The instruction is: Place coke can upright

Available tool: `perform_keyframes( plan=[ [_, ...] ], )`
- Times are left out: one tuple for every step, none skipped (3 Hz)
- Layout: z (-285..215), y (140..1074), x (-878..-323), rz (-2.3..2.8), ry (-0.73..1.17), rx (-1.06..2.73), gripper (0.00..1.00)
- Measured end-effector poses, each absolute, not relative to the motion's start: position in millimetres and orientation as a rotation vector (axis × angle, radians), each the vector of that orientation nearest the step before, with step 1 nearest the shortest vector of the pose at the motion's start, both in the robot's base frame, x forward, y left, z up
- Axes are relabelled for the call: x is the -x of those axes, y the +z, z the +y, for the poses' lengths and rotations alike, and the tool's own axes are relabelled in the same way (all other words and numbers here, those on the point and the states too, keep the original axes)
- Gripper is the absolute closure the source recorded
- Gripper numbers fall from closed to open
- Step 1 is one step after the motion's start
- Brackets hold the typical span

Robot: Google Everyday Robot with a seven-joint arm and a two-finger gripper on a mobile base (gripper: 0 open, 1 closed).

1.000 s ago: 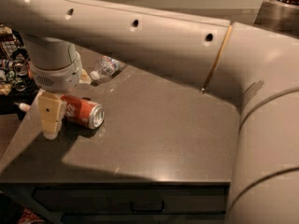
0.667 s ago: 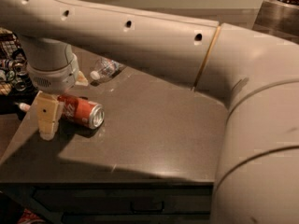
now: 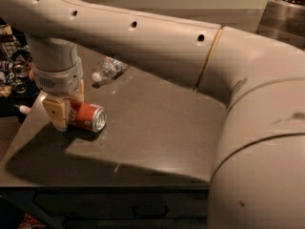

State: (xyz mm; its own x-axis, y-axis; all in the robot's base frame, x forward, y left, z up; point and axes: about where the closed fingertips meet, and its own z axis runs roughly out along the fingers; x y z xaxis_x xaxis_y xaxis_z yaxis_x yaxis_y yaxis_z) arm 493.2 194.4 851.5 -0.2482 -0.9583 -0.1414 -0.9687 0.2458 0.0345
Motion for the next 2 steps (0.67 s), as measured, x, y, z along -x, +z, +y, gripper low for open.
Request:
perform_keyframes(
  plan=[
    [185.6,864.2,-497.1,2.35,0.256,1.875,0.64],
    [163.2,889.1,-511.2,2.261,0.407,1.868,0.88]
  ],
)
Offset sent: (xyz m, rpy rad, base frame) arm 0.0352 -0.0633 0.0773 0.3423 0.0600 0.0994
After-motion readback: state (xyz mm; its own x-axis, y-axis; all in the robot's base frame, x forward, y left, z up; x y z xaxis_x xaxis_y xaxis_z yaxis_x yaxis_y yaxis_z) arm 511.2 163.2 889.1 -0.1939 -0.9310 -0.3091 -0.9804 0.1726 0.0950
